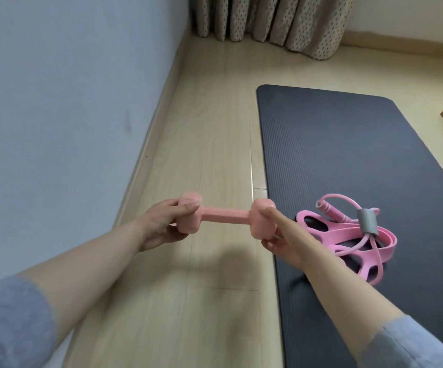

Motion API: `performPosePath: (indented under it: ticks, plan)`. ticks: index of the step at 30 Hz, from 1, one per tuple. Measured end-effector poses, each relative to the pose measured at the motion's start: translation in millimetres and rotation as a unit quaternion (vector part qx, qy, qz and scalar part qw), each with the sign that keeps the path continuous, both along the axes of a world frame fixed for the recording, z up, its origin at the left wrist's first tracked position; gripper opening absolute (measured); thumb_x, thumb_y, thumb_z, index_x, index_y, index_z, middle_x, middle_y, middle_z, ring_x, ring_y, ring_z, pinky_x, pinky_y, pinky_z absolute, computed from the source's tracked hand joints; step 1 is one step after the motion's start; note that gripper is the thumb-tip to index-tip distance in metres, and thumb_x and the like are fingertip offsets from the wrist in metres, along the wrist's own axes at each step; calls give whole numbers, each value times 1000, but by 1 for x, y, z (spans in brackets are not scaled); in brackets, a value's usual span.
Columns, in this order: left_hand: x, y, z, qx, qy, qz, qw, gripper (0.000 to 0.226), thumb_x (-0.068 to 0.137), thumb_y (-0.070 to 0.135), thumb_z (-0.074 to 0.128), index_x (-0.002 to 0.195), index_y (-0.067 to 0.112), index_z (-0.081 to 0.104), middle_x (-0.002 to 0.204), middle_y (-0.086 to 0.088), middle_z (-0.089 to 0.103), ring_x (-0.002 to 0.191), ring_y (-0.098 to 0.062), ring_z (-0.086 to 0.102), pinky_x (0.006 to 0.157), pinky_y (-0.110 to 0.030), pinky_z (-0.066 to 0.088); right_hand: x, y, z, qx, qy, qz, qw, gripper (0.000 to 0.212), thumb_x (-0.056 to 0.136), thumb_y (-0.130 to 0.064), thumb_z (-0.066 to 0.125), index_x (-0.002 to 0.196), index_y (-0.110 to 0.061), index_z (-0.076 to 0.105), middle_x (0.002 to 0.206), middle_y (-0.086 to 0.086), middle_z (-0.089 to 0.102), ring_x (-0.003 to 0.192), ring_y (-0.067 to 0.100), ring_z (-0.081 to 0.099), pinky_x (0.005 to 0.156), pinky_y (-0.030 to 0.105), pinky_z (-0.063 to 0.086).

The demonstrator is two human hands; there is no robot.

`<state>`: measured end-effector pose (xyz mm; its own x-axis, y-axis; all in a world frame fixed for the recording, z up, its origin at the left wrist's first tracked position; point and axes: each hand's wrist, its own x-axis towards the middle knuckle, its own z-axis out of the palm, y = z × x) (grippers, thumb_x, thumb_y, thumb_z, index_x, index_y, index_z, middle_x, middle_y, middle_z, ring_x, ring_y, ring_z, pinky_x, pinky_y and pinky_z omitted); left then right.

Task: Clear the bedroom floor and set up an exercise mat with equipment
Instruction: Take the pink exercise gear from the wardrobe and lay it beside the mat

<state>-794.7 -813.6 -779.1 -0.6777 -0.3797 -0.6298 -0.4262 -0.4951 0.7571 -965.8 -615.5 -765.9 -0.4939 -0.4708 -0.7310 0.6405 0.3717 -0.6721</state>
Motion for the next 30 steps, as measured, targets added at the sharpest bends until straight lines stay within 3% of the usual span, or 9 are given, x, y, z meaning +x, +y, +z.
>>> performPosePath:
  ticks: [4, 11, 14, 18, 21, 24, 26, 30]
  plan:
    - [-9, -10, -14, 0, 31, 78, 996, 32, 88, 28, 62, 117, 15, 63, 102, -5, 58, 90, -17, 51, 74, -31, 44, -4, -25, -13, 8, 20, -40, 999, 38, 79, -37, 74, 100, -8, 60, 111, 10, 61, 89, 20, 64, 90, 31, 54]
    - [-38, -35, -22, -70, 41, 162, 983, 28, 93, 23, 57, 120, 17, 61, 105, -4, 60, 87, -17, 55, 76, -34, 45, -21, -60, -29, -61, 66, -40, 995, 20, 86, -31, 70, 89, -11, 66, 101, 8, 64, 88, 20, 63, 94, 40, 52]
    - [-46, -40, -26, -98, 39, 169, 980, 16, 94, 22, 57, 108, 20, 64, 102, -6, 59, 85, -22, 53, 76, -40, 40, -29, -69, -32, -67, 75, -53, 994, 20, 86, -29, 71, 90, -11, 63, 103, 5, 62, 96, 21, 65, 86, 36, 56]
    - [-54, -47, -35, -109, 45, 181, 976, 9, 92, 23, 59, 98, 23, 66, 102, -9, 61, 89, -27, 54, 79, -45, 44, -37, -77, -38, -45, 84, -53, 994, 20, 83, -30, 74, 89, -14, 64, 111, 6, 62, 106, 25, 65, 93, 42, 55]
    - [-54, -52, -42, -126, 36, 187, 974, 21, 86, 30, 66, 106, 23, 67, 112, -9, 65, 100, -28, 61, 95, -56, 45, -38, -81, -40, -39, 101, -50, 993, 18, 83, -31, 73, 87, -17, 64, 108, 2, 63, 106, 24, 65, 89, 38, 56]
    - [-53, -53, -47, -155, 2, 199, 968, 44, 78, 41, 69, 118, 23, 66, 117, -2, 66, 111, -25, 60, 97, -48, 48, -38, -86, -41, -50, 107, -51, 992, 15, 84, -28, 73, 90, -17, 65, 102, -2, 60, 108, 25, 64, 74, 30, 58]
    - [-50, -54, -50, -162, -8, 205, 965, 39, 85, 38, 66, 121, 23, 64, 119, -1, 65, 112, -23, 59, 94, -43, 47, -39, -89, -43, -49, 109, -50, 992, 17, 84, -28, 74, 93, -16, 65, 101, -4, 59, 108, 27, 64, 70, 29, 58]
    - [-47, -54, -53, -185, 6, 192, 964, 41, 84, 37, 68, 121, 22, 65, 118, 1, 66, 113, -19, 59, 103, -45, 44, -40, -88, -52, -33, 117, -56, 991, 37, 82, -25, 75, 112, -6, 65, 113, 4, 61, 112, 28, 63, 69, 32, 60]
